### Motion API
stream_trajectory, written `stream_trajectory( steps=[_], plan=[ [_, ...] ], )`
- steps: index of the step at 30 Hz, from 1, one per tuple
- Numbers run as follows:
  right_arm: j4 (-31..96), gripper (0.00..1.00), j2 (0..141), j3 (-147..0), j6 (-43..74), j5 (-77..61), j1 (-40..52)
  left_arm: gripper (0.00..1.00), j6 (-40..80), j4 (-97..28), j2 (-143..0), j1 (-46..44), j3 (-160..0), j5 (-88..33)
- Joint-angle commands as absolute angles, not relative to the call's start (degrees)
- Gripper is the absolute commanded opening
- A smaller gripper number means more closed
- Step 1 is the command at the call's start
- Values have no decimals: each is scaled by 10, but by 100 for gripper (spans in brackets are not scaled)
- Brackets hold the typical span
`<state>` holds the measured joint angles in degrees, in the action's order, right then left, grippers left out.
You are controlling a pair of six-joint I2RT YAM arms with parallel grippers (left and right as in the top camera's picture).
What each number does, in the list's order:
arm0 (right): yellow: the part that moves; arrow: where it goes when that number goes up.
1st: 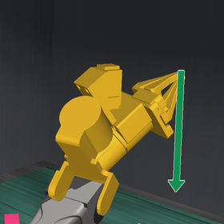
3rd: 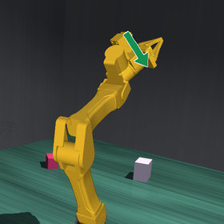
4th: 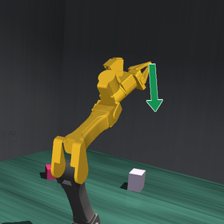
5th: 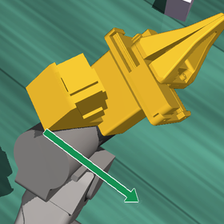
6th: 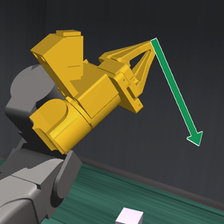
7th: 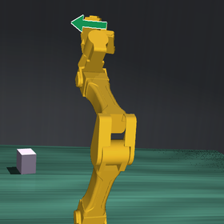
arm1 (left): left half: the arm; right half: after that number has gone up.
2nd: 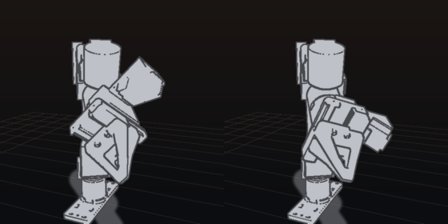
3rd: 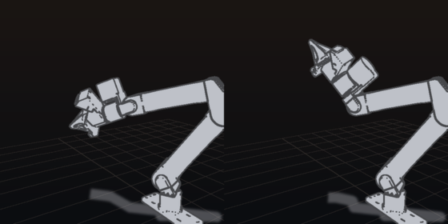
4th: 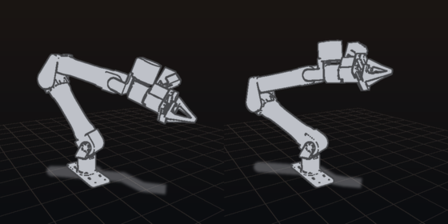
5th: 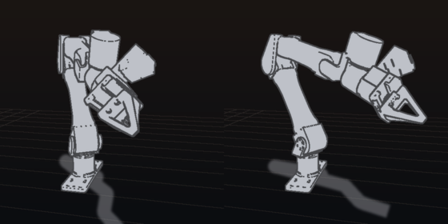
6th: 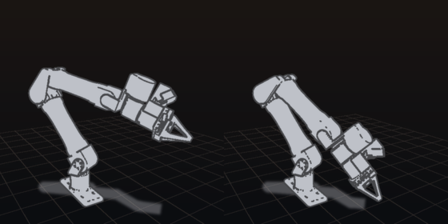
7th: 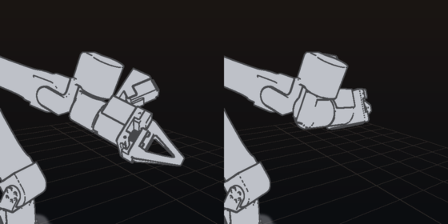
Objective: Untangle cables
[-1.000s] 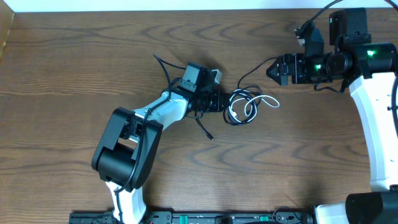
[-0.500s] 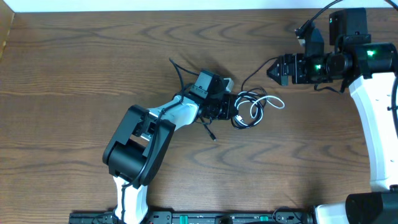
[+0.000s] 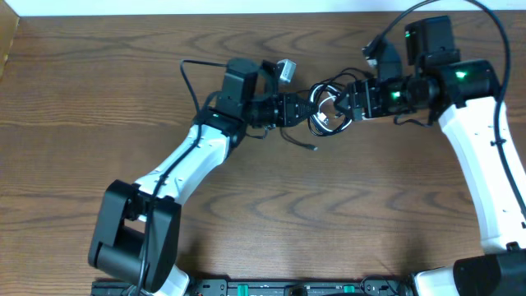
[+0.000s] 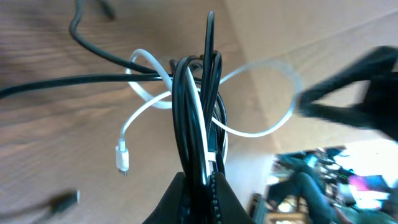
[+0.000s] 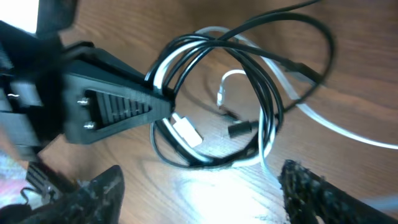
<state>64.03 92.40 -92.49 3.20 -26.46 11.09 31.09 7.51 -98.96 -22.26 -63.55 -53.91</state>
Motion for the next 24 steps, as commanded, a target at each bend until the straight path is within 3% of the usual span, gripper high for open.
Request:
stream_trajectory(
  steps=[1,6,15,19,24],
  plan=[
    [641,70,946,-920,61,-249,128,7,319,75,-979,-191,-639,-647],
    [643,58,992,-920,119,-204,136,7,321,87,-979,-169,-639,-706],
    [640,63,1053,-920,152,-166,136,8,321,100,-979,-170,-639,-734],
    [645,60,1062,-920,152,-169,136,7,321,102,-979,-169,-639,-735],
    [643,49,1063,-917,160,-156,136,7,371,150,-979,-169,-639,-740]
  ],
)
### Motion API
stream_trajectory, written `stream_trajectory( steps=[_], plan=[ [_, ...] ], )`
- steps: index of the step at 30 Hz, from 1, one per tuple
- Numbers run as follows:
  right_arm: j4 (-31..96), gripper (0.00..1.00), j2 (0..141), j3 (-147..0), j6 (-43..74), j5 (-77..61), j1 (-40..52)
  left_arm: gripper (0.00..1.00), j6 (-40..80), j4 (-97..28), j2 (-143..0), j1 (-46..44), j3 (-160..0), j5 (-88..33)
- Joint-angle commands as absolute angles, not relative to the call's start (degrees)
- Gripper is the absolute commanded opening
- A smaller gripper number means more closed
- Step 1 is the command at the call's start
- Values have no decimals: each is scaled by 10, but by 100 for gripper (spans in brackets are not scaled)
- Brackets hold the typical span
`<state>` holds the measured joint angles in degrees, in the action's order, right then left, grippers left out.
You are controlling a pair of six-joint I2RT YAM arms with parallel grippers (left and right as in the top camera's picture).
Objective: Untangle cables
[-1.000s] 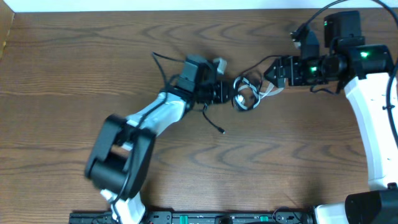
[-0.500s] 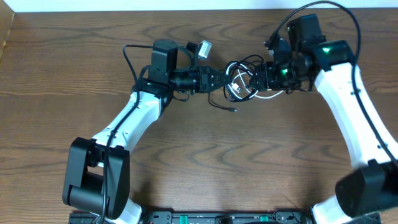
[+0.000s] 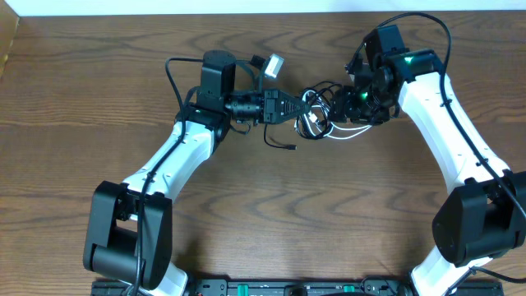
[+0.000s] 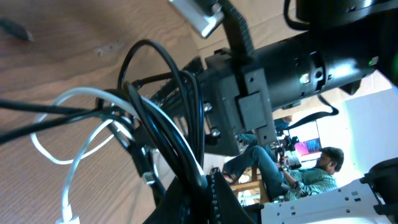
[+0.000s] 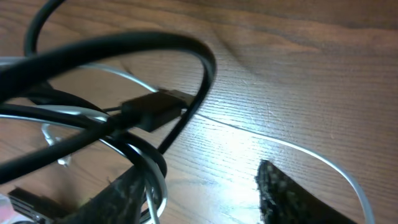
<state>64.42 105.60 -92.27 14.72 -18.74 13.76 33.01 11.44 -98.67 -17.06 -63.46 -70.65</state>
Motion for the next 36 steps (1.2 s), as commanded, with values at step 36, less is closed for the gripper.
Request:
stream_trajectory(
  steps=[36],
  plan=[
    [564,30,1068,-712,275,38,-17,7,663,554,-981,-32,-639,-727]
  ],
)
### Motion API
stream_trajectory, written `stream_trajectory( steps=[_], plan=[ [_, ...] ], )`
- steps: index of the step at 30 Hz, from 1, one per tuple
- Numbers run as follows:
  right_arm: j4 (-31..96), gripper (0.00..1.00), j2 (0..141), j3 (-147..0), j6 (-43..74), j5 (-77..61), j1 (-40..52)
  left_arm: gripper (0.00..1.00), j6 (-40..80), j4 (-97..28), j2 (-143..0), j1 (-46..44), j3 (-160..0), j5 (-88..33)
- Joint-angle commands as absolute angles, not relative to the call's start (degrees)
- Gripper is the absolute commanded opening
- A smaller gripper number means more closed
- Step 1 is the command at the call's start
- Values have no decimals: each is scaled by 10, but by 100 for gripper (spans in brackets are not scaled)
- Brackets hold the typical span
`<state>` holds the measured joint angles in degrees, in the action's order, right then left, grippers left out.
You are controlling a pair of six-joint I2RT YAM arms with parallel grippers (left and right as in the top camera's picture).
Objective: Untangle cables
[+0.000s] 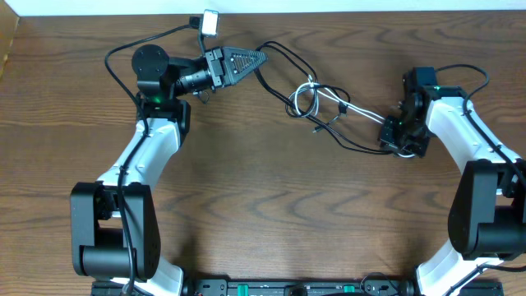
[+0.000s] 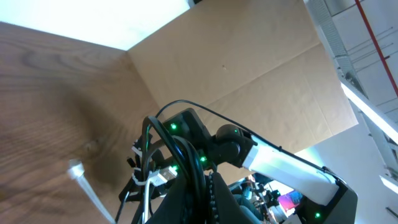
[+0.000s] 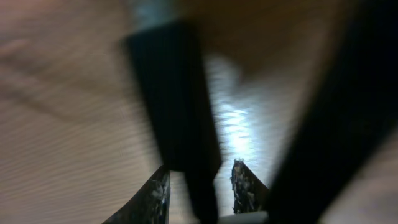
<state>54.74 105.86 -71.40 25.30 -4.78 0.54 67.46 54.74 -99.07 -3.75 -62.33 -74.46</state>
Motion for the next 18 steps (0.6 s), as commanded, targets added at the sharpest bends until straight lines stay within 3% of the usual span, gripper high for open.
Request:
stream_trajectory(
  steps=[1,4,6,9,12,18],
  plan=[
    [570,30,1068,-715,274,43,-25,8,663,554,-981,-32,-639,-726],
    [590,30,1067,-732,260,10,-52,7,659,553,-981,-32,-639,-726],
    [595,31,1065,-749,165,-95,-58,7,649,538,-981,-32,-639,-725],
    [607,45,1052,-772,33,-251,-48,7,623,474,-981,-42,-639,-725],
    [624,71,1034,-798,2,-291,-33,7,574,393,-981,-65,-639,-724],
    [629,80,999,-847,18,-293,-20,7,521,311,-981,-114,-639,-689]
  ],
)
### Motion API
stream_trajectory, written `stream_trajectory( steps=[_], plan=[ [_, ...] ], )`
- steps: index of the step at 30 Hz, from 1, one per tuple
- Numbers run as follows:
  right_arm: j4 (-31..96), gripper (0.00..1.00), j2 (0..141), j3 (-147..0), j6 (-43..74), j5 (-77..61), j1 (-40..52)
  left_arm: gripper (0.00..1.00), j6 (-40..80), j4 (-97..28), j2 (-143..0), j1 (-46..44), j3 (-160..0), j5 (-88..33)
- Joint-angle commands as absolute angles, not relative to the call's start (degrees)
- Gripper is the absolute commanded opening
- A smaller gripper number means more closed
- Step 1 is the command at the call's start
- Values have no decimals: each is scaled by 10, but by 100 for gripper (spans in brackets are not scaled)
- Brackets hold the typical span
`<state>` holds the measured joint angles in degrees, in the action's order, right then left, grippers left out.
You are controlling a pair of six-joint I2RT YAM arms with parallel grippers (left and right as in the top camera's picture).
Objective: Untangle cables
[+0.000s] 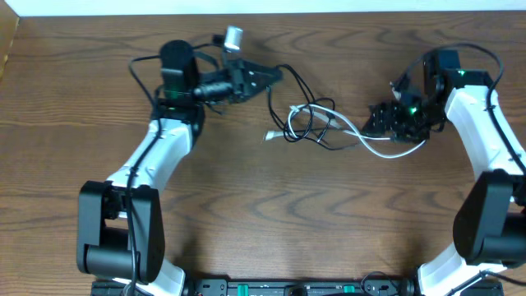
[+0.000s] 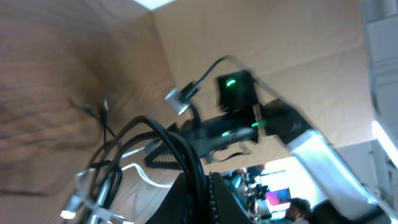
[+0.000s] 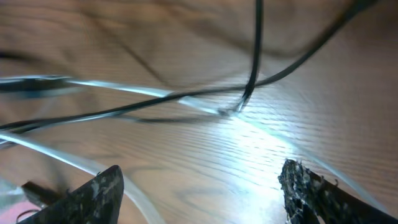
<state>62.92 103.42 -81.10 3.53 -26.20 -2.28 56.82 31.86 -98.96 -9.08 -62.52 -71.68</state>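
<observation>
A loose knot of black cables [image 1: 308,123] lies mid-table, with a white cable [image 1: 370,145] running out of it to the right. My left gripper [image 1: 274,76] is up and left of the knot, shut on a black cable [image 2: 180,149] that loops down into it. The left gripper [image 2: 202,193] shows the strand pinched between its fingers. To the right of the knot my right gripper [image 1: 380,120] stands over the white cable. In its own view the right gripper [image 3: 205,199] is open, with the white cable [image 3: 81,163] and a thin black cable [image 3: 255,50] lying on the wood beneath.
The wooden table [image 1: 263,230] ends at a white strip along the back [image 1: 263,6]. A cardboard edge [image 1: 6,37] stands at the far left corner. The arms' own black leads arch over the left wrist [image 1: 148,62] and the right wrist [image 1: 477,49].
My right gripper was shut on a black cable end at the right; now it is open, a little higher and further left. My left gripper has come down and right, and the cables lie slack.
First both grippers met at the knot mid-table, left shut on the black bundle, right open beside it. Then the arms stood far apart with the cables stretched between them. Now the right has let go and the knot lies looser on the table.
</observation>
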Motion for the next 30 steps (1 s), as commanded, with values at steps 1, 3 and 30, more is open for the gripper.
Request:
stream_trajectory(
  steps=[1,3,30],
  plan=[
    [628,82,997,-851,18,-296,-20,7,521,311,-981,-117,-639,-684],
    [621,84,990,-862,15,-326,-18,7,530,311,-981,-120,-639,-674],
    [493,67,1038,-861,72,-256,157,7,796,336,-980,-130,-639,-647]
  ],
)
